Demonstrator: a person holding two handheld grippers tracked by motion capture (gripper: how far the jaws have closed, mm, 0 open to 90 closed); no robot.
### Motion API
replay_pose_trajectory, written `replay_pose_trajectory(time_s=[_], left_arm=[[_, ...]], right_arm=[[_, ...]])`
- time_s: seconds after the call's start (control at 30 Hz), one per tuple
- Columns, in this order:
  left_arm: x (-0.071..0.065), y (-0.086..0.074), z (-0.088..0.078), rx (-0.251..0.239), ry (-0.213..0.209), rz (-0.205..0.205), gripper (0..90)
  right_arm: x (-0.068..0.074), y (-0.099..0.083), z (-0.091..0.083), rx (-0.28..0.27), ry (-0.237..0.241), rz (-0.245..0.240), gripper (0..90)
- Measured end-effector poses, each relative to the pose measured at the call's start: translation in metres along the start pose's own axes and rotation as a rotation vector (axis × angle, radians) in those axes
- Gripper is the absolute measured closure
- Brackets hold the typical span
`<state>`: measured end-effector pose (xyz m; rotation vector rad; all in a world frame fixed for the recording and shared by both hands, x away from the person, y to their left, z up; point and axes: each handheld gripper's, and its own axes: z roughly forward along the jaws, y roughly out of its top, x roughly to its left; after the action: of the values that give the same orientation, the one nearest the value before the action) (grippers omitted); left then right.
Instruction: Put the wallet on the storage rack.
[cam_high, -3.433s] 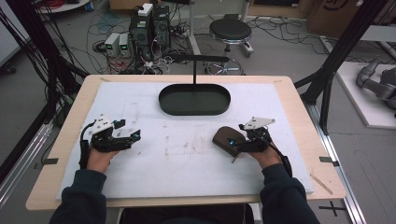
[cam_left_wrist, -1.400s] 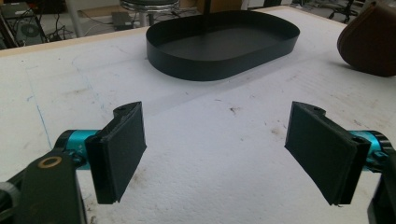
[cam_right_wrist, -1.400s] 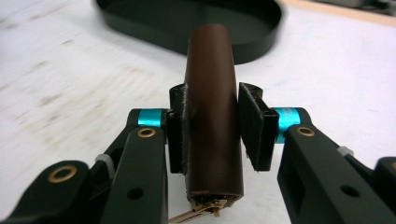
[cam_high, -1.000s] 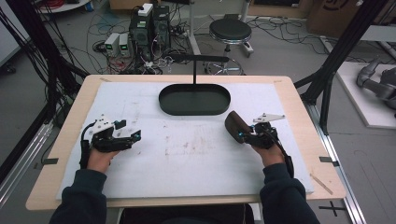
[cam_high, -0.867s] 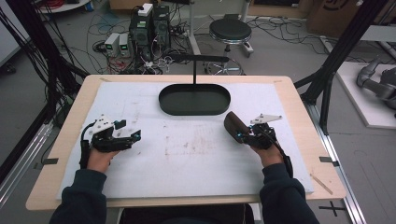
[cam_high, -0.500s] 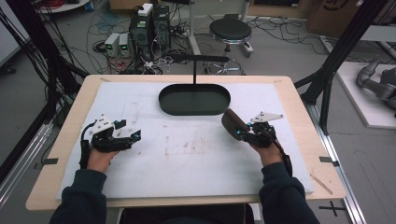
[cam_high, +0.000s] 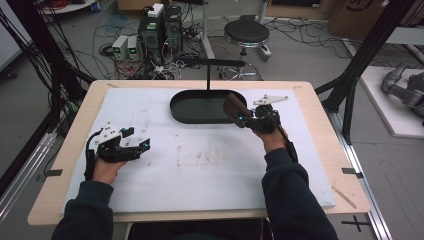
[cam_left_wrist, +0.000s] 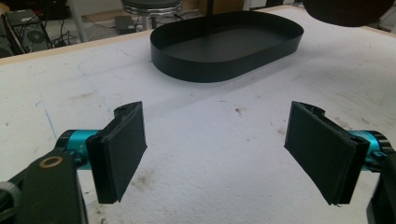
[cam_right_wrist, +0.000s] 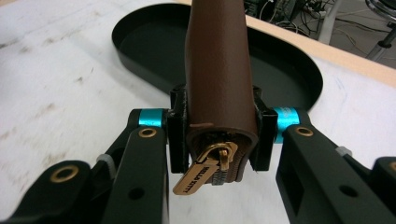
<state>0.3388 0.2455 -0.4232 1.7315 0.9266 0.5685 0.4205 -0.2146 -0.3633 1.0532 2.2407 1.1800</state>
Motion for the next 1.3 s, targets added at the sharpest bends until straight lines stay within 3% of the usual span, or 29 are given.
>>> replay_pose_trajectory(time_s=[0.1, 0.3, 0.43, 0.53, 0.6, 0.67, 0.73, 0.83, 0.9, 0.97, 1.13, 1.3], left_arm=[[0.000, 0.000, 0.000, -0.002, 0.000, -0.002, 20.2], [0.002, 0.000, 0.000, -0.003, 0.001, -0.003, 20.2], [0.003, -0.001, 0.000, -0.003, 0.004, -0.003, 20.2], [0.003, -0.001, 0.000, 0.000, 0.005, -0.002, 20.2], [0.003, -0.001, 0.000, 0.002, 0.003, -0.002, 20.2], [0.003, -0.001, -0.001, 0.002, 0.005, -0.001, 20.2], [0.003, -0.001, -0.001, 0.001, 0.004, -0.004, 20.2], [0.003, -0.001, -0.002, 0.003, 0.003, -0.002, 20.2], [0.003, -0.001, -0.002, 0.002, 0.004, -0.002, 20.2], [0.003, -0.001, -0.002, 0.001, 0.006, -0.001, 20.2], [0.003, -0.001, -0.002, 0.003, 0.005, -0.002, 20.2], [0.002, -0.001, -0.001, 0.005, 0.005, 0.001, 20.2]], right_arm=[[-0.003, 0.010, 0.013, 0.000, 0.000, 0.024, 67.0], [-0.006, 0.026, 0.052, 0.032, -0.056, 0.038, 66.9], [-0.007, 0.031, 0.075, 0.033, -0.064, 0.057, 66.9], [-0.004, 0.034, 0.090, 0.051, -0.044, 0.063, 66.8], [-0.001, 0.035, 0.101, 0.067, -0.005, 0.099, 66.6], [0.001, 0.034, 0.107, 0.047, 0.014, 0.129, 66.2], [0.001, 0.033, 0.110, 0.037, 0.009, 0.156, 65.1], [-0.004, 0.028, 0.113, 0.069, -0.015, 0.185, 63.6], [-0.010, 0.026, 0.112, 0.069, -0.041, 0.221, 53.5], [-0.015, 0.026, 0.108, 0.051, -0.058, 0.239, 50.6], [-0.022, 0.029, 0.095, 0.066, -0.143, 0.175, 44.5], [-0.027, 0.032, 0.076, 0.079, -0.178, 0.103, 43.2]])
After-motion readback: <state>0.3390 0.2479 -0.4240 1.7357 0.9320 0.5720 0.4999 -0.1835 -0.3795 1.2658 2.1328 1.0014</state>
